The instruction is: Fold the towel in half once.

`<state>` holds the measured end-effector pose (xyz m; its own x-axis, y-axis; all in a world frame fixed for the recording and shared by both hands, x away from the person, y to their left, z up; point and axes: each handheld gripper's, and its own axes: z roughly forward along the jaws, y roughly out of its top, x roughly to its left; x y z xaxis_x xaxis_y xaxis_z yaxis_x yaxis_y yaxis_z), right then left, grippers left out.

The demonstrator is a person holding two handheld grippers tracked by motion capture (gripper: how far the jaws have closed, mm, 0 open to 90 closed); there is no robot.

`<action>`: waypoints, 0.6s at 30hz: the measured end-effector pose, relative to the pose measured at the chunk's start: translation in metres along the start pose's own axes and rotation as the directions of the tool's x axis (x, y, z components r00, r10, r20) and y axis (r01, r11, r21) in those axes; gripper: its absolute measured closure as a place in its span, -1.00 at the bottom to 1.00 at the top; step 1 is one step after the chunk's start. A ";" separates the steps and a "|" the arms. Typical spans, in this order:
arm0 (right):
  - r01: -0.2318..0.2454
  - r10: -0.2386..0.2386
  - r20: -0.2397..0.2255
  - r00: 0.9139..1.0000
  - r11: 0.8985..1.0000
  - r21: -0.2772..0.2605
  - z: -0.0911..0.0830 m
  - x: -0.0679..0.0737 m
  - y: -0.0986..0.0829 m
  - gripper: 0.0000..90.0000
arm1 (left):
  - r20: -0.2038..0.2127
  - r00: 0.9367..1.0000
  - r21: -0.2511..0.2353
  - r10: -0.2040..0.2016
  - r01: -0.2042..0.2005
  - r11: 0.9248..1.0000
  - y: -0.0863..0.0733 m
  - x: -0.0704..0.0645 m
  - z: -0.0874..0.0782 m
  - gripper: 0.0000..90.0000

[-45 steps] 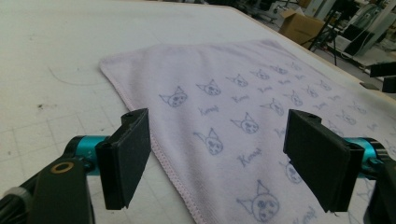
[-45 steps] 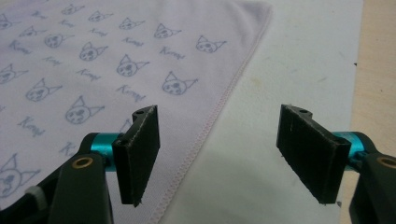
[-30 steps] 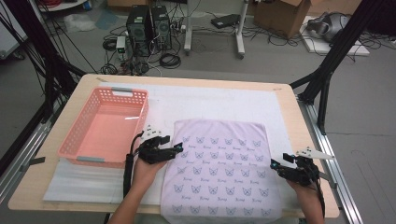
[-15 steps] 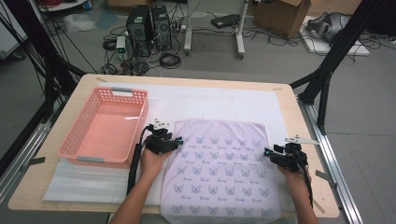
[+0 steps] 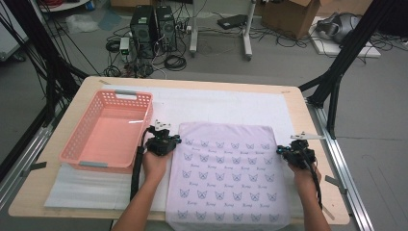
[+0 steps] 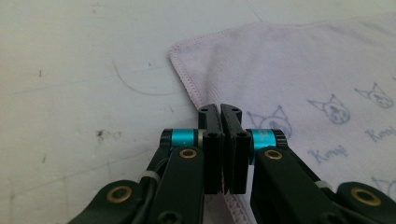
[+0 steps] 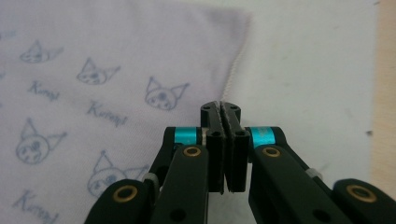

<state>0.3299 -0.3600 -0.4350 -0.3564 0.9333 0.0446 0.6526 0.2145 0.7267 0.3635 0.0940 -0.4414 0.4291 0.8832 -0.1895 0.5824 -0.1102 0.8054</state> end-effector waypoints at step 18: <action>-0.045 0.034 -0.072 0.997 0.987 -0.155 -0.031 -0.005 -0.001 0.98 | 0.059 0.998 -0.067 -0.007 0.011 0.998 0.019 -0.002 -0.026 0.93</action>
<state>0.3106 -0.3742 -0.4145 -0.3811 0.9169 0.1190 0.5562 0.1245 0.8217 0.3559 0.1022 -0.4111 0.4646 0.8557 -0.2279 0.5399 -0.0697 0.8389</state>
